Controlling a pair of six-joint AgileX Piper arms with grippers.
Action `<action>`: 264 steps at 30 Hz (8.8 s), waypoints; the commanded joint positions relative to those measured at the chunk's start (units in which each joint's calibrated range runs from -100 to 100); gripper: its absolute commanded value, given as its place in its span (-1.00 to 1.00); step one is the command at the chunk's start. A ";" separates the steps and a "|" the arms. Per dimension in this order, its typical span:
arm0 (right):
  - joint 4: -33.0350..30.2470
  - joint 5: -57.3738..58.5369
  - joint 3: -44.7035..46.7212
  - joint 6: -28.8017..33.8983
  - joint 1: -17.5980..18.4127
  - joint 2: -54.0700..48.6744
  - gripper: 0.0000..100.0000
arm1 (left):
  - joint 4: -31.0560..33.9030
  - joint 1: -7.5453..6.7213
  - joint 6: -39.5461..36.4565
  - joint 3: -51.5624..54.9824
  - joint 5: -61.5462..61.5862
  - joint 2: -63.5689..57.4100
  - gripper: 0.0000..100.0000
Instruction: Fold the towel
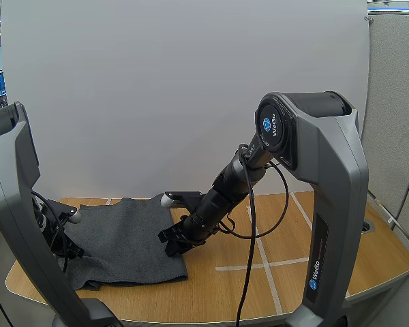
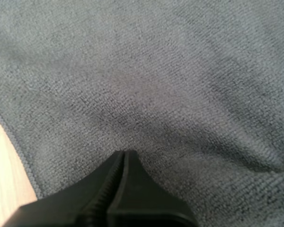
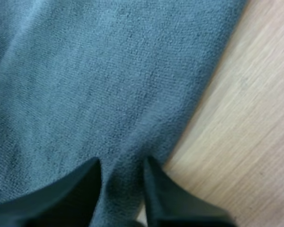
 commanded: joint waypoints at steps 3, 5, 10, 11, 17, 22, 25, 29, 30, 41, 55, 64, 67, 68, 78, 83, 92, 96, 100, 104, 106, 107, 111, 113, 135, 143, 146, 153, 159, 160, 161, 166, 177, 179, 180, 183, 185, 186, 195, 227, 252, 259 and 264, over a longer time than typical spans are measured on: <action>-2.00 1.67 0.36 -0.55 -0.04 -0.66 -1.00 | 0.19 0.05 0.25 -0.37 -0.50 0.29 -1.00; -3.14 1.67 0.36 -0.01 -0.20 -0.66 -1.00 | 0.19 0.05 0.25 -0.37 -0.50 0.29 -1.00; -5.87 1.67 0.36 1.59 -1.46 -2.52 -1.00 | 0.19 0.05 0.25 -0.37 -0.32 0.29 -1.00; -6.28 1.67 0.36 1.59 -1.74 -3.06 -1.00 | 0.19 0.05 0.15 -0.37 -0.16 0.29 -1.00; -7.70 4.26 0.36 2.02 -3.48 -7.70 -1.00 | 0.19 0.05 0.15 -0.37 0.52 0.29 -1.00; -11.93 5.73 0.36 5.03 -3.56 -9.21 -1.00 | 0.19 -0.02 0.15 -0.37 4.25 0.29 -1.00; -13.22 7.70 0.36 5.32 -3.56 -9.37 -1.00 | 0.19 -0.02 0.15 -0.37 6.59 0.29 -1.00; -15.31 8.52 0.36 6.90 -3.56 -9.37 -1.00 | 0.19 -0.44 0.26 0.40 9.85 0.29 -1.00; -16.22 8.95 0.36 7.42 -3.56 -9.37 -1.00 | 0.19 -0.65 0.36 0.53 9.85 0.29 -1.00; -19.92 10.65 0.94 8.44 -4.65 -13.12 -1.00 | 0.19 -7.95 -1.56 5.19 0.97 0.16 -1.00; -22.87 14.20 3.21 6.30 -14.29 -17.40 -1.00 | 0.06 -14.62 -5.24 5.19 -1.08 0.16 -1.00; -25.25 14.50 3.18 4.83 -18.29 -17.40 -1.00 | 0.06 -20.51 -9.01 5.19 -4.60 0.16 -1.00; -26.40 14.50 3.18 4.19 -19.35 -17.40 -1.00 | -0.20 -22.26 -9.87 5.19 -5.35 0.16 -1.00; -26.88 14.72 3.18 4.02 -19.87 -17.40 -1.00 | -0.20 -23.16 -10.57 5.19 -5.79 0.16 -1.00; -27.52 16.54 3.24 2.65 -22.96 -17.40 -1.00 | -0.63 -25.87 -12.28 5.19 -6.59 0.16 -1.00; -26.23 19.19 3.24 2.65 -22.96 -17.40 -0.94 | -0.60 -25.87 -12.28 5.19 -6.59 -0.11 -0.55; -23.51 20.03 2.83 1.30 -22.96 -19.55 1.00 | -1.11 -25.87 -12.92 4.43 -4.45 -7.36 0.68; -18.81 19.06 1.37 -0.83 -22.96 -22.76 1.00 | -0.48 -25.87 -15.37 1.22 1.91 -13.25 0.68; -15.93 18.38 -0.88 -0.83 -22.96 -22.55 1.00 | -0.11 -25.87 -17.91 -2.83 9.24 -19.33 0.68; -11.74 16.70 -3.20 -1.50 -22.96 -20.11 1.00 | 1.12 -25.87 -20.53 -5.50 15.28 -24.76 0.68; -10.28 16.70 -4.65 -1.78 -22.96 -18.55 1.00 | 2.66 -25.87 -21.64 -5.70 17.82 -26.88 0.67; -9.69 16.70 -6.00 -1.78 -22.96 -17.14 1.00 | 3.65 -25.87 -22.72 -5.70 18.72 -27.51 0.66; -8.20 16.34 -11.78 -1.78 -22.96 -11.47 1.00 | 6.96 -25.87 -25.89 -5.70 25.01 -28.07 0.66; -7.55 16.26 -14.11 -1.78 -22.96 -8.79 1.00 | 7.24 -25.87 -26.39 -5.70 28.33 -27.93 0.66; -4.01 9.96 -33.01 -3.03 -20.30 13.54 1.00 | 14.73 -25.87 -27.14 10.38 9.80 -27.93 0.45; -3.90 8.78 -36.71 -3.27 -19.37 17.90 1.00 | 18.36 -25.87 -29.70 10.43 7.12 -24.58 0.45; -3.90 8.58 -37.67 -3.27 -18.65 18.71 1.00 | 19.50 -25.87 -30.38 10.43 5.87 -22.74 0.45; -3.90 5.26 -37.96 -3.62 -17.82 18.99 1.00 | 19.84 -25.79 -30.96 10.43 4.33 -19.05 0.37; -4.96 3.56 -37.96 -3.75 -17.82 18.99 1.00 | 19.95 -25.79 -30.96 10.55 3.87 -17.93 0.32; -6.18 2.21 -37.96 -3.66 -17.82 18.99 1.00 | 19.97 -25.79 -30.96 10.55 3.87 -17.69 0.32; -6.65 1.73 -37.96 -3.66 -17.82 18.99 1.00 | 19.97 -25.79 -30.96 10.55 3.87 -17.69 0.32; -6.81 0.01 -37.96 -3.75 -17.82 18.99 1.00 | 20.19 -25.79 -31.15 10.55 3.87 -17.68 0.32; -6.16 1.44 -37.96 -3.83 -17.76 22.03 0.49 | 20.40 -25.79 -32.04 10.55 3.85 -17.68 0.21; -5.91 1.88 -37.96 -3.83 -17.76 21.91 0.05 | 20.40 -25.79 -32.04 10.55 3.85 -17.68 0.21; -5.91 1.88 -37.96 -3.83 -17.76 21.91 -0.10 | 20.40 -25.79 -32.04 10.55 3.85 -17.68 0.21; -6.77 2.49 -37.96 -3.47 -17.76 21.91 -0.54 | 20.40 -25.79 -32.27 10.55 3.84 -17.68 0.21; -8.35 3.35 -37.96 -2.31 -17.84 21.81 -0.92 | 20.88 -25.79 -32.29 10.55 3.84 -17.68 0.21; -9.37 4.05 -37.96 -1.91 -17.92 21.81 -1.00 | 21.11 -25.79 -32.29 10.55 3.84 -17.68 0.21; -15.22 16.79 -37.96 -0.28 -22.20 20.00 -1.00 | 22.40 -25.79 -32.37 10.39 3.21 -17.68 -0.25; -9.50 31.33 -37.93 -3.65 -21.72 9.19 -1.00 | 22.53 -24.64 -35.55 10.39 -5.24 -17.94 -0.42; -5.27 13.82 -37.93 -3.55 -7.75 6.90 -1.00 | 22.53 -10.37 -29.76 10.39 0.09 -35.62 -0.42; -5.17 5.61 -37.93 -2.59 -4.94 7.72 -1.00 | 19.51 -7.99 -27.92 10.39 -0.31 -35.62 -0.42; -5.17 1.45 -37.93 -2.59 -3.16 8.94 -1.00 | 16.85 -6.11 -26.41 10.39 -0.67 -35.62 -0.42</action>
